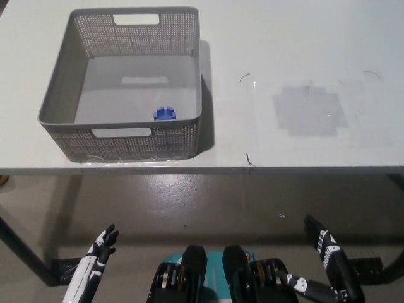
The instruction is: Use the right hand to pick up a chess pieces and put it into a container on the left hand side
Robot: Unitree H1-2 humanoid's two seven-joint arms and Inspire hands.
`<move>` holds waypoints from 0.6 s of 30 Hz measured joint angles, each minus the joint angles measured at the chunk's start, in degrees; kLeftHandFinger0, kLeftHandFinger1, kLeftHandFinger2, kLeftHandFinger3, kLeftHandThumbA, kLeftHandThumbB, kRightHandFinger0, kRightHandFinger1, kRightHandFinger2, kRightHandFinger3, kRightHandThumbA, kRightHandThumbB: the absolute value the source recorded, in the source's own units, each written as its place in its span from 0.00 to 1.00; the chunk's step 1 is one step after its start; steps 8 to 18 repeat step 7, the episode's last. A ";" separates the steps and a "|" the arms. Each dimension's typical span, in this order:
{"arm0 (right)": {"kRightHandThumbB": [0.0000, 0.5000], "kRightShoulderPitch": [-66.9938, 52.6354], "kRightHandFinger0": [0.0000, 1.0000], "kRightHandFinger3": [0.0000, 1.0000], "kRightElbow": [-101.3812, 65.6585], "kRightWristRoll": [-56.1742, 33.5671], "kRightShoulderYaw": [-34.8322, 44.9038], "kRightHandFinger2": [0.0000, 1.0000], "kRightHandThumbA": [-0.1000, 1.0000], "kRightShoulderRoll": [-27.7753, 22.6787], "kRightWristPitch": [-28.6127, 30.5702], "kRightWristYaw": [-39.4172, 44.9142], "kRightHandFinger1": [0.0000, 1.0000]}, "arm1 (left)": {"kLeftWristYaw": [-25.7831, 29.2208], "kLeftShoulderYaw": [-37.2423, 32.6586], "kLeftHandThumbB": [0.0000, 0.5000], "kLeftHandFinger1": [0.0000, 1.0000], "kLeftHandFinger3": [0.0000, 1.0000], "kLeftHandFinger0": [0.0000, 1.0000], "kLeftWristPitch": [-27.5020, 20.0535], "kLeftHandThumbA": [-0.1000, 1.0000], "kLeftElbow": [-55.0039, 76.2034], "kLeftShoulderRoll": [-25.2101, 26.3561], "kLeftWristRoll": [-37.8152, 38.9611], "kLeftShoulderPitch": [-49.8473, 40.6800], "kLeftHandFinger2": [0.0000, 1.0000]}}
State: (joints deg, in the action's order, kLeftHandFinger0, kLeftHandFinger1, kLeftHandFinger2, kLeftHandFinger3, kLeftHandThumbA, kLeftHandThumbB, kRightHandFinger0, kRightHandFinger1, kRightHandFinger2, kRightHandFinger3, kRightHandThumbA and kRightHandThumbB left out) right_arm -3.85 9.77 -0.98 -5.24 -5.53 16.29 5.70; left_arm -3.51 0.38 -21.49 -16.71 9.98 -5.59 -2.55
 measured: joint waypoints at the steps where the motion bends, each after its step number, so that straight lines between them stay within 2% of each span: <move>1: 0.28 -0.22 1.00 1.00 -0.07 -0.18 0.00 1.00 0.96 0.02 -0.01 0.10 1.00 | 0.02 0.00 0.57 1.00 1.00 1.00 -0.02 1.00 -0.02 0.00 -0.01 0.00 1.00; 18: 0.28 -0.87 1.00 1.00 -0.39 -0.87 0.03 1.00 0.96 0.14 -0.04 0.29 1.00 | 0.08 0.02 0.56 1.00 1.00 1.00 -0.21 1.00 -0.27 -0.01 -0.04 0.02 1.00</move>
